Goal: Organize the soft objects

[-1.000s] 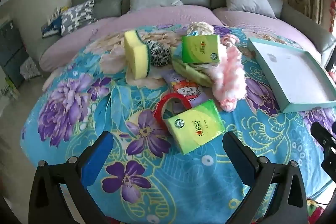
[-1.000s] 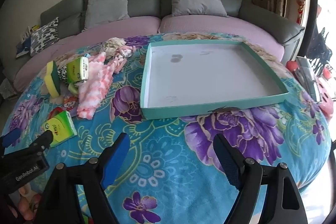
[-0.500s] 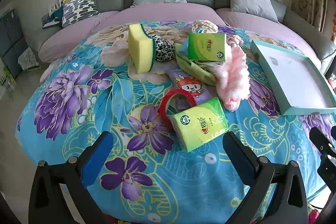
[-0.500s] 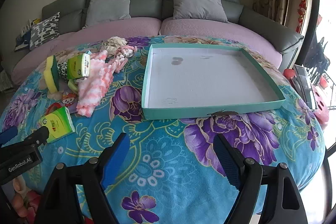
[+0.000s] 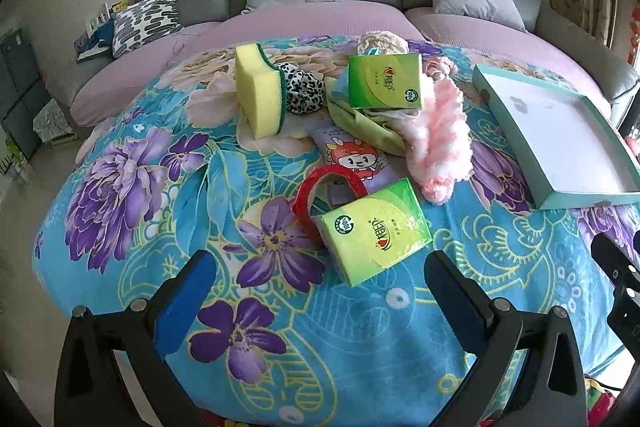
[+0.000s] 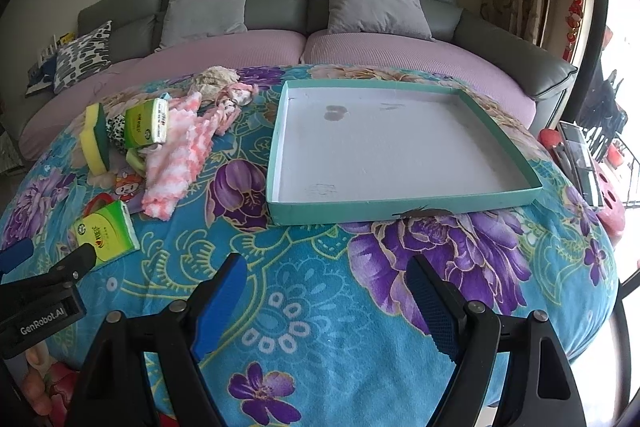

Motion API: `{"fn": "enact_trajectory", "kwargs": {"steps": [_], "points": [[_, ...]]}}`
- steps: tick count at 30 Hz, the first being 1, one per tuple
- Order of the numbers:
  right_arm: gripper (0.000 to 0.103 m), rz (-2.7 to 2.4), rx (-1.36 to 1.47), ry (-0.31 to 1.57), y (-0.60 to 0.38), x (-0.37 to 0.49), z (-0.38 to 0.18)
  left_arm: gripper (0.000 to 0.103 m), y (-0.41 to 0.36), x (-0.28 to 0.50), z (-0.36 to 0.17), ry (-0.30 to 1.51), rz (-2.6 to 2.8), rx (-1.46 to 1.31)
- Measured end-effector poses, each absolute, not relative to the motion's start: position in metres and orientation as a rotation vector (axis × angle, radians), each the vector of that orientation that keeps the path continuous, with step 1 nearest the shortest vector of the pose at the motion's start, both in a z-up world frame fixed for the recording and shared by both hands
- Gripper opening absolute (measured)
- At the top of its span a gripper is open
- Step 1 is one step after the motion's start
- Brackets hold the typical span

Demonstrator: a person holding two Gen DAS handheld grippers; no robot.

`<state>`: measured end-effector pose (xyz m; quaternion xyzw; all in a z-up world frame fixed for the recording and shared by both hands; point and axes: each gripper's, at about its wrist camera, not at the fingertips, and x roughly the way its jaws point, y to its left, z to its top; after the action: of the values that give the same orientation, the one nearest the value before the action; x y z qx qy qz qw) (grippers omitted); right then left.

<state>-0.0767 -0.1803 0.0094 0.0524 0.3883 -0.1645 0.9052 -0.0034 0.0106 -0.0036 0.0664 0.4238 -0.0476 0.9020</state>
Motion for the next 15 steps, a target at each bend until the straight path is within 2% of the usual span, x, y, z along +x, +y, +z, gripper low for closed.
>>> {"fn": "enact_trajectory", "kwargs": {"steps": [15], "points": [[0.085, -0.347, 0.105, 0.805, -0.1807, -0.0762, 0.0095, 0.103, 0.0131, -0.0022, -0.0065, 0.894, -0.091, 0.132]]}}
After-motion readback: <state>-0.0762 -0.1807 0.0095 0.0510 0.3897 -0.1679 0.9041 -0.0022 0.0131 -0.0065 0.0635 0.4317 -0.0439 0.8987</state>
